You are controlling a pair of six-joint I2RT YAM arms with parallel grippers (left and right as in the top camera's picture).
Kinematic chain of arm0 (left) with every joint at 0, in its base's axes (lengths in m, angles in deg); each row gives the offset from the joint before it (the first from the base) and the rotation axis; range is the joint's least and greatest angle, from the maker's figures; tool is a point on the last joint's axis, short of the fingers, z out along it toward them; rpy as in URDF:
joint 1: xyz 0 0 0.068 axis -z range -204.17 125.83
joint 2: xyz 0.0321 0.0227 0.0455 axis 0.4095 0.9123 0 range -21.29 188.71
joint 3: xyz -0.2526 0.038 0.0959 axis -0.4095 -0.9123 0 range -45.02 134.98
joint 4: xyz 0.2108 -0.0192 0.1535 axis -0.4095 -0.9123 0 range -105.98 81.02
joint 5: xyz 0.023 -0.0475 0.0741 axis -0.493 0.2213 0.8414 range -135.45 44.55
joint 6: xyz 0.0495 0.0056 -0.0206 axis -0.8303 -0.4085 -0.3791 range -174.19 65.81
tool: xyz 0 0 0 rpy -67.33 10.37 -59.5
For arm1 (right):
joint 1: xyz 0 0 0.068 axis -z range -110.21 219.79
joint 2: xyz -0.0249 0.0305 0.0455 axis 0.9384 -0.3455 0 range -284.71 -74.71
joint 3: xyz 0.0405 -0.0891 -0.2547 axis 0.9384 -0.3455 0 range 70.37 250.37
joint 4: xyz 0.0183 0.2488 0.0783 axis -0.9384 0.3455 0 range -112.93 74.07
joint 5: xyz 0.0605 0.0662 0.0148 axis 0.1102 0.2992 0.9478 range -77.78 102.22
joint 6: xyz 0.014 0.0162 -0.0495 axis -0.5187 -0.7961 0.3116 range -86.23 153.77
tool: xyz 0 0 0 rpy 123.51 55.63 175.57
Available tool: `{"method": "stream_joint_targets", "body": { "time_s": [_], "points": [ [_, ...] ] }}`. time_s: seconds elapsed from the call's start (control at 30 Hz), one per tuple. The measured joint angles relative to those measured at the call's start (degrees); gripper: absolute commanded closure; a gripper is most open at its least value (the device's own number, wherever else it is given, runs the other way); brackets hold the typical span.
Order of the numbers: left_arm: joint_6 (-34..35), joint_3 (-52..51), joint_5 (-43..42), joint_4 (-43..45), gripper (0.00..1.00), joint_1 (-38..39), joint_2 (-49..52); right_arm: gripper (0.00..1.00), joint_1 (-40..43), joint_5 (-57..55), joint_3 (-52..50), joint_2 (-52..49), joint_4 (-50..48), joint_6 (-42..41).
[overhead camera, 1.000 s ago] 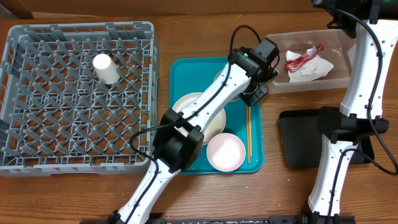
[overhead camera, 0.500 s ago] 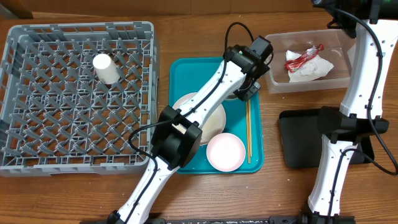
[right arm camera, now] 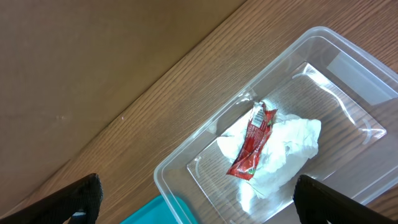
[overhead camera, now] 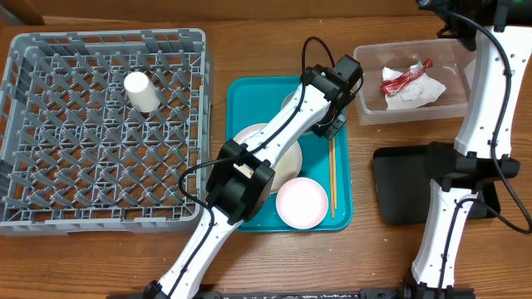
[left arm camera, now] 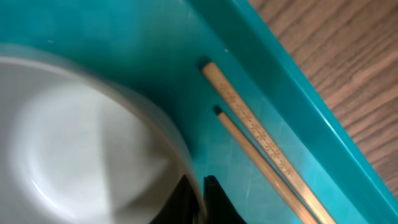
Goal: Sort waste into correct bins and load items into the dishwasher
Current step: 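Carry the white bowl with the left gripper into the rack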
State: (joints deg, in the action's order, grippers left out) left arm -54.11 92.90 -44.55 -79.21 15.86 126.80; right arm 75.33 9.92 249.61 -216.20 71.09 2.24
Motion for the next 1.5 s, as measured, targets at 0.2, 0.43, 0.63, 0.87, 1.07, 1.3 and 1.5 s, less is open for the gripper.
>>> {"method": "stream_joint_targets", "body": {
  "time_s": [0.2, 0.43, 0.63, 0.87, 1.07, 1.3, 1.5],
  "points": [
    [3.41, 5.66, 0.17, -4.79, 0.96, -0.04, 0.00, 0.00, 0.00, 0.00, 0.00, 0.00, 0.00, 0.02],
    [7.54, 20.61, -5.42, -15.41, 0.95, -2.08, -0.09, 0.00, 0.00, 0.00, 0.00, 0.00, 0.00, 0.00],
    [10.99, 31.19, -10.19, -26.16, 0.96, -10.25, -1.55, 0.00, 0.00, 0.02, 0.00, 0.00, 0.02, 0.04],
    [13.53, 32.76, -13.42, -26.27, 0.96, -23.37, -5.92, 0.00, 0.00, 0.00, 0.00, 0.00, 0.00, 0.02],
    [13.20, 25.92, -17.90, -26.36, 0.96, -29.22, -13.20, 0.00, 0.00, 0.02, 0.00, 0.00, 0.02, 0.02],
    [11.08, 9.97, -17.25, -26.60, 0.96, -36.15, -26.73, 0.00, 0.00, 0.02, 0.00, -0.02, 0.02, 0.00],
    [2.78, 0.87, -27.71, -26.27, 0.96, -47.65, -30.82, 0.00, 0.00, 0.02, 0.00, 0.00, 0.00, 0.02]
  ]
}}
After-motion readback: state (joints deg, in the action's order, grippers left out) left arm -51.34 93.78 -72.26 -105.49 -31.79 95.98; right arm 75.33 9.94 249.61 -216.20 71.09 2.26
